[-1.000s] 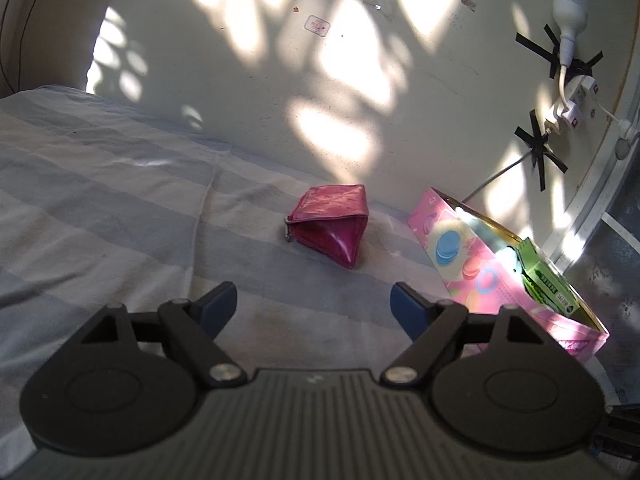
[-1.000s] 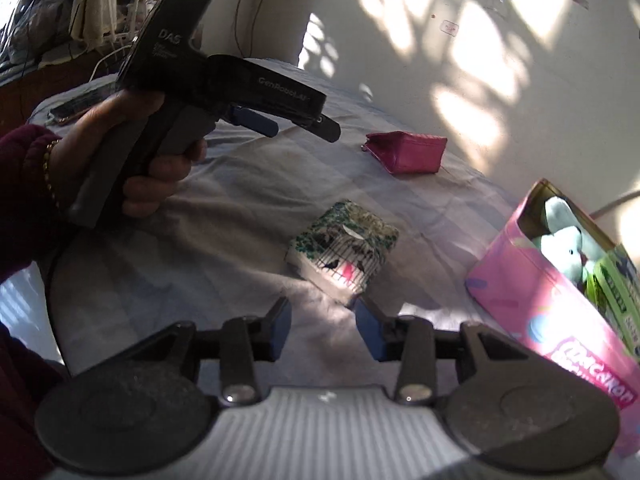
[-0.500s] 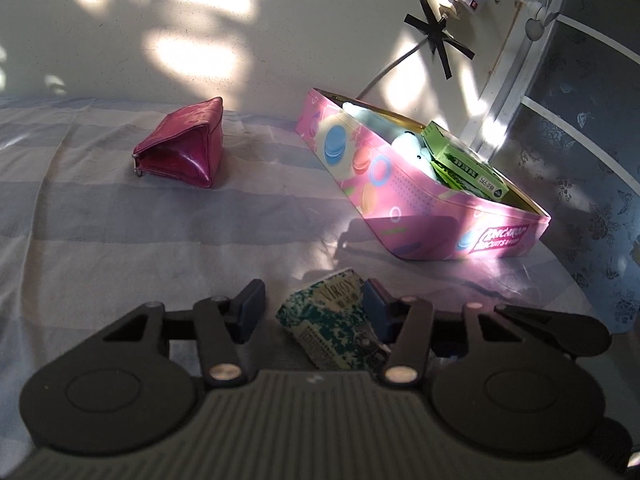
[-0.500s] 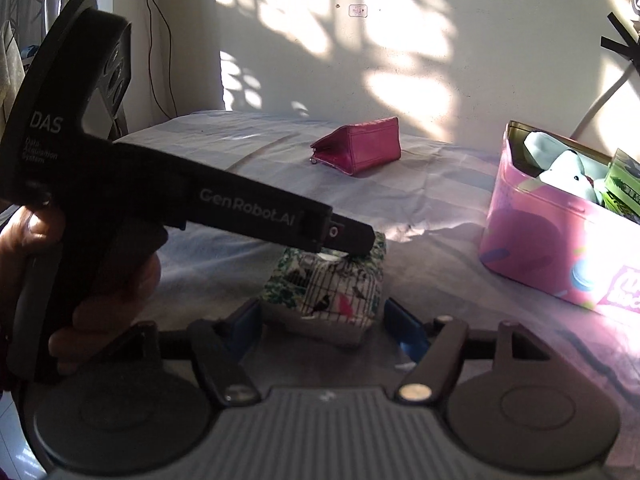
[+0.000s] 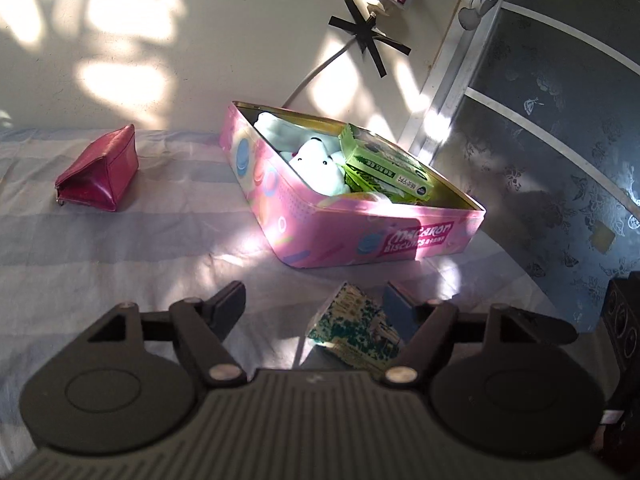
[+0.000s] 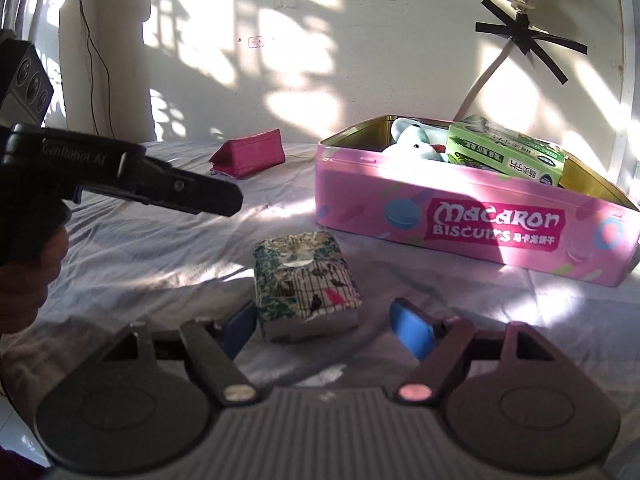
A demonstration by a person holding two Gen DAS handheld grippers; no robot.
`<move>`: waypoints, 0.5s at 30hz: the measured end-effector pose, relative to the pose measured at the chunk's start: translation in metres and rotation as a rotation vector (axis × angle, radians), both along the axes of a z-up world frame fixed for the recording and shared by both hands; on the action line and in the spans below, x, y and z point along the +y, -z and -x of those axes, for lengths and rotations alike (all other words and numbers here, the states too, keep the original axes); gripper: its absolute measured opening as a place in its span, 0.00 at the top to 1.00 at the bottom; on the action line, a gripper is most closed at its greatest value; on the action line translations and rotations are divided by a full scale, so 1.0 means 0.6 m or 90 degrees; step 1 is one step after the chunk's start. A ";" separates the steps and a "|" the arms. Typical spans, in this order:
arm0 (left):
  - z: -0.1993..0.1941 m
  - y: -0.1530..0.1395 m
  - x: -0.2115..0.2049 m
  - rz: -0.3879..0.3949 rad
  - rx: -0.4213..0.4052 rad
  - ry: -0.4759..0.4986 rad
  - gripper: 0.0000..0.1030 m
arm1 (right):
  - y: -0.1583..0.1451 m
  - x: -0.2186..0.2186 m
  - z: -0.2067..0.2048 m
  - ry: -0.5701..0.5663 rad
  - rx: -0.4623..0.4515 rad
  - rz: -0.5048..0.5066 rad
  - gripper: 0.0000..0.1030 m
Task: Organize objects
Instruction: 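Grasp the tissue pack with the left gripper while the right gripper releases it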
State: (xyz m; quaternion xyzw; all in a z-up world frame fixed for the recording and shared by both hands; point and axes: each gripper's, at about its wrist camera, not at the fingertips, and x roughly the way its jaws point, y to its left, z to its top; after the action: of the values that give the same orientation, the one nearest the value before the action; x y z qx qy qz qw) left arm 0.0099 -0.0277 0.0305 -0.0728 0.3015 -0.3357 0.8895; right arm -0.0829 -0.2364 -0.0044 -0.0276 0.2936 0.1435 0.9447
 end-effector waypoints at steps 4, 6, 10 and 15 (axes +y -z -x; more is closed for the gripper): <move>-0.022 0.009 -0.054 -0.035 0.021 0.065 0.40 | 0.009 0.009 -0.005 -0.007 0.011 -0.002 0.25; -0.024 0.024 -0.072 -0.058 0.037 0.083 0.46 | 0.013 0.013 -0.004 -0.013 0.015 0.004 0.25; -0.013 0.041 -0.078 -0.057 0.057 0.098 0.56 | 0.018 0.012 0.001 -0.013 0.008 -0.002 0.41; 0.008 -0.003 -0.079 -0.034 0.018 0.089 0.56 | 0.006 -0.013 0.016 -0.021 -0.033 -0.068 0.45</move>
State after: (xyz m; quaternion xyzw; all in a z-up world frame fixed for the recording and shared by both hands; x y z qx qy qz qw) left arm 0.0051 -0.0749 0.0320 -0.0325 0.3271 -0.3881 0.8610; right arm -0.0927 -0.2444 -0.0080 0.0145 0.2605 0.1737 0.9496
